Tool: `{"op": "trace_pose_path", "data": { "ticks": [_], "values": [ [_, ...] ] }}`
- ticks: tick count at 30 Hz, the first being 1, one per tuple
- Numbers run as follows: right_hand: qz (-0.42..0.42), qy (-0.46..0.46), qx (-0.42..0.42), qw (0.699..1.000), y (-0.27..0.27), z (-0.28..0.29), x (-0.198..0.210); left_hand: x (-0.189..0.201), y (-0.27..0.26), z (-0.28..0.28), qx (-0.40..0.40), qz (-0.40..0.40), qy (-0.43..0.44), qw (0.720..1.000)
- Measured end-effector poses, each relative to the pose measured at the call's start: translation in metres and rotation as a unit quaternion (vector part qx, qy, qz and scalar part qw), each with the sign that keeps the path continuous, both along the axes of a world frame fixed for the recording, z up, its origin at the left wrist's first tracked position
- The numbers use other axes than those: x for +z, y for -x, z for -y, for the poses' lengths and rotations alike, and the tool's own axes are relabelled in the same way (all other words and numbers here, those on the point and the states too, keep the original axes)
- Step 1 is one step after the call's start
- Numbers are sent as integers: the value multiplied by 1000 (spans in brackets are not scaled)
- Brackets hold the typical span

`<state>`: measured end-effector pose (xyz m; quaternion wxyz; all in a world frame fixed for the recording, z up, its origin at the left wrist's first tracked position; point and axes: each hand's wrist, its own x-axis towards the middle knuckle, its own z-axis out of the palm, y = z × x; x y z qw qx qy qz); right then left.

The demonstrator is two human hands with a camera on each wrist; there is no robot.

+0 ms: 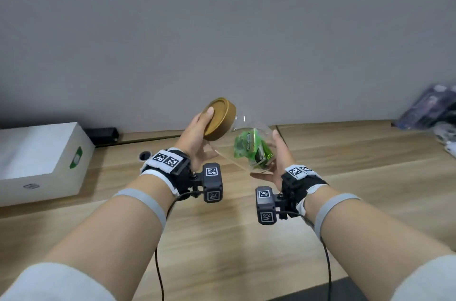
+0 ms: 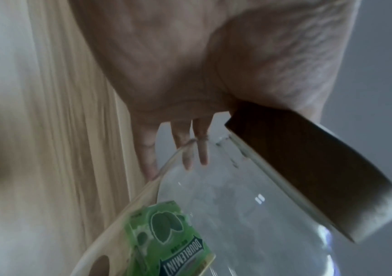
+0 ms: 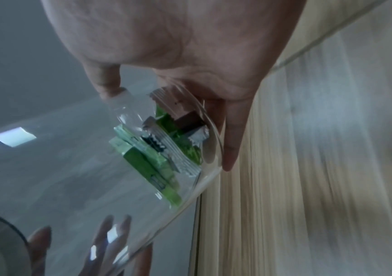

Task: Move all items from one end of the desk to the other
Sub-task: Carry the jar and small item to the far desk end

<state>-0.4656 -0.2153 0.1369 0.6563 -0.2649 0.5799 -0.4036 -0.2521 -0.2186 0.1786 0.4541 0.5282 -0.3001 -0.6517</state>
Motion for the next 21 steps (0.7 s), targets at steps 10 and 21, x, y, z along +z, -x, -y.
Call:
{"op": "trace_pose_path", "data": {
  "ticks": [10,21],
  "values": [
    [-7,21,-87,996,239,-9,5,22,249,18,-129,-99,-85,983],
    [-63,-54,-138,987,488,-1,-3,2,511,27,-138,-58,-104,983]
  ]
}}
